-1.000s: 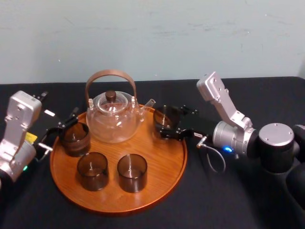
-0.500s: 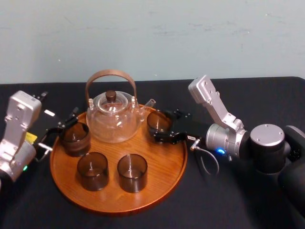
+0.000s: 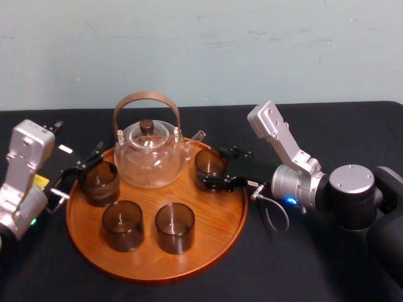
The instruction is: Pick up the glass from the table and place it on the tray.
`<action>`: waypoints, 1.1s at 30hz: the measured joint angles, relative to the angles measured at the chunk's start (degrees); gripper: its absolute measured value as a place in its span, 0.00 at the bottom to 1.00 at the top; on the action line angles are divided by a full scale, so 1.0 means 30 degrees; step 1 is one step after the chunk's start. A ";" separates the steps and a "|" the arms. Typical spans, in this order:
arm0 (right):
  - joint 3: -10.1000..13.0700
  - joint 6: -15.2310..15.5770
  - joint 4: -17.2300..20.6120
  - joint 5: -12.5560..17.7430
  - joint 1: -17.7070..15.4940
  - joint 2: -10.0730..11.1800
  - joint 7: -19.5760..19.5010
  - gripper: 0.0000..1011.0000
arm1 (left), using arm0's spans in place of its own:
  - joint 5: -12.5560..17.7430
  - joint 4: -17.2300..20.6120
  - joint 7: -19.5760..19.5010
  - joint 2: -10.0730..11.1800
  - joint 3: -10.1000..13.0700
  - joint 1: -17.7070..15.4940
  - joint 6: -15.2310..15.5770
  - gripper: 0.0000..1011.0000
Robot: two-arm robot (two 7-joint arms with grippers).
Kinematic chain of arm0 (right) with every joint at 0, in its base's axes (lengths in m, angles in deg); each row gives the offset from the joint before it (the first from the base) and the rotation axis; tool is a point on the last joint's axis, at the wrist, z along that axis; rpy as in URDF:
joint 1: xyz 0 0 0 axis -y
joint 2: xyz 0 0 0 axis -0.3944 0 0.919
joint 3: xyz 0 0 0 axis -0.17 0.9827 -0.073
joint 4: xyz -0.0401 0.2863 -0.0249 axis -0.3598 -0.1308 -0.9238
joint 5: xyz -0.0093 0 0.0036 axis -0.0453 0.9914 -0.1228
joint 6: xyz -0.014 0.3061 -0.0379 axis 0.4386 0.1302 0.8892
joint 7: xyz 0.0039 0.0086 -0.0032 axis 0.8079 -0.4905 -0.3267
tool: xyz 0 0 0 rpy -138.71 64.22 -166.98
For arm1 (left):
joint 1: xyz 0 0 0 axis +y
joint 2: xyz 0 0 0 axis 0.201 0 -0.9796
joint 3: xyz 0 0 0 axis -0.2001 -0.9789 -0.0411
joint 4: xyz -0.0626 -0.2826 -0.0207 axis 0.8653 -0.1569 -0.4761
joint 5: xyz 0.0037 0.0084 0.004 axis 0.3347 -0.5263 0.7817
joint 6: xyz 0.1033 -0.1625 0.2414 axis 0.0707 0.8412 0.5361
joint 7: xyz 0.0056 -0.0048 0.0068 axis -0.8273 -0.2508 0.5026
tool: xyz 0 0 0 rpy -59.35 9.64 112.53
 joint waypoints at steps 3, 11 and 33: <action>0.0006 -0.0010 0.0000 0.0006 0.0000 0.0003 0.0005 0.96 | 0.0000 0.0000 -0.0001 -0.0001 0.0000 0.0000 0.0001 0.99; 0.0023 -0.0026 0.0012 0.0018 -0.0001 0.0009 0.0017 0.99 | 0.0000 0.0001 0.0000 0.0000 0.0001 0.0001 0.0000 0.99; 0.0868 -0.0523 0.3655 0.0148 -0.1730 0.1621 -0.0700 0.99 | -0.0001 0.0002 0.0000 -0.0001 0.0001 0.0000 0.0000 0.99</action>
